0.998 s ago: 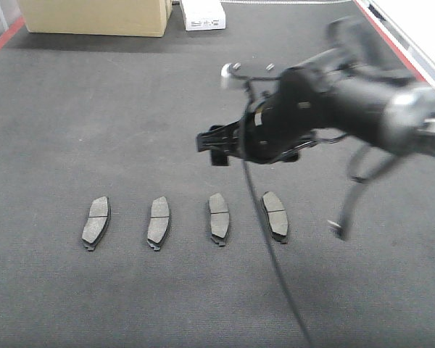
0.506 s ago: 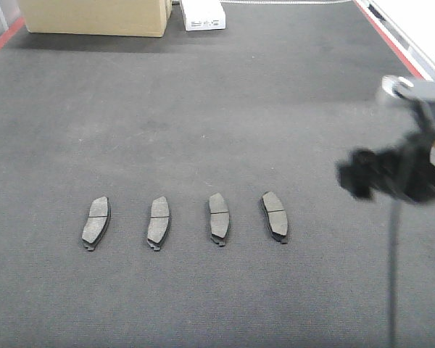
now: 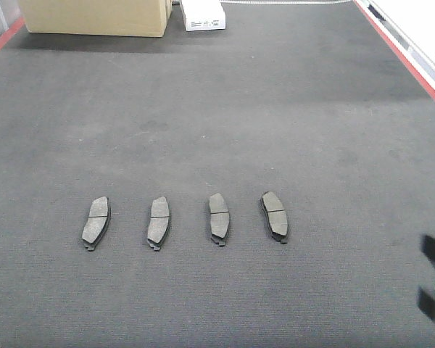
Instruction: Move and align brake pads A on conveyor
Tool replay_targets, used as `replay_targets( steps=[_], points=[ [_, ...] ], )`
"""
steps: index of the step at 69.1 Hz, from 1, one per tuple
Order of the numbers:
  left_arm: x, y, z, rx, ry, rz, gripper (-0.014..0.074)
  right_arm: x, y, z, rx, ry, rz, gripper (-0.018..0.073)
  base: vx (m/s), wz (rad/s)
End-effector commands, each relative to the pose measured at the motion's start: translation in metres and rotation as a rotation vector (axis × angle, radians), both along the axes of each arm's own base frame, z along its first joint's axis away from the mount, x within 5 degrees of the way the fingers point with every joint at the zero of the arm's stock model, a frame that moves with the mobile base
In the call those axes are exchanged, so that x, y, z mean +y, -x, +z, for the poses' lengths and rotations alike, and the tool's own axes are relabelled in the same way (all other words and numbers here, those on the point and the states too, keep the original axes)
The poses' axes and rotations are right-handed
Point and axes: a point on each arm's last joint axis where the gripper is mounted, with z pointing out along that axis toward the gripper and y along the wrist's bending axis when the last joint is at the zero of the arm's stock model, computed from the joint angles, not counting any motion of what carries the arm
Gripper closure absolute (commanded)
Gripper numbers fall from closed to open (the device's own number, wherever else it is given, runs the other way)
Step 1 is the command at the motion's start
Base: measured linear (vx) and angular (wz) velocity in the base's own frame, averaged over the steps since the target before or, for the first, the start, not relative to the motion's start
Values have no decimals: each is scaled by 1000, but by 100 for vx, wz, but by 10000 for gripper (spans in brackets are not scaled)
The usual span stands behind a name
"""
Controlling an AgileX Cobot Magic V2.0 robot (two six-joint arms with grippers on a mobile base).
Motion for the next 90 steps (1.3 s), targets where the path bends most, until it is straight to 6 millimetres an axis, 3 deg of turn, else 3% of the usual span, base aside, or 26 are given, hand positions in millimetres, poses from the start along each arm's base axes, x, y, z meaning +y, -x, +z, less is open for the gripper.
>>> replay_targets(
  steps=[1, 3, 18, 90],
  points=[
    [-2, 0, 13, -75, 23, -21, 603, -2, 9, 12, -163, -1, 16, 545, 0, 0],
    [-2, 0, 13, -75, 23, -21, 603, -3, 12, 13, -184, -5, 18, 575, 0, 0],
    [-2, 0, 13, -75, 23, -21, 603, -5, 22, 14, -272, -28, 25, 568, 0, 0],
    [-1, -1, 13, -79, 1, -15, 603, -5, 22, 14, -272, -30, 25, 568, 0, 0]
  ],
)
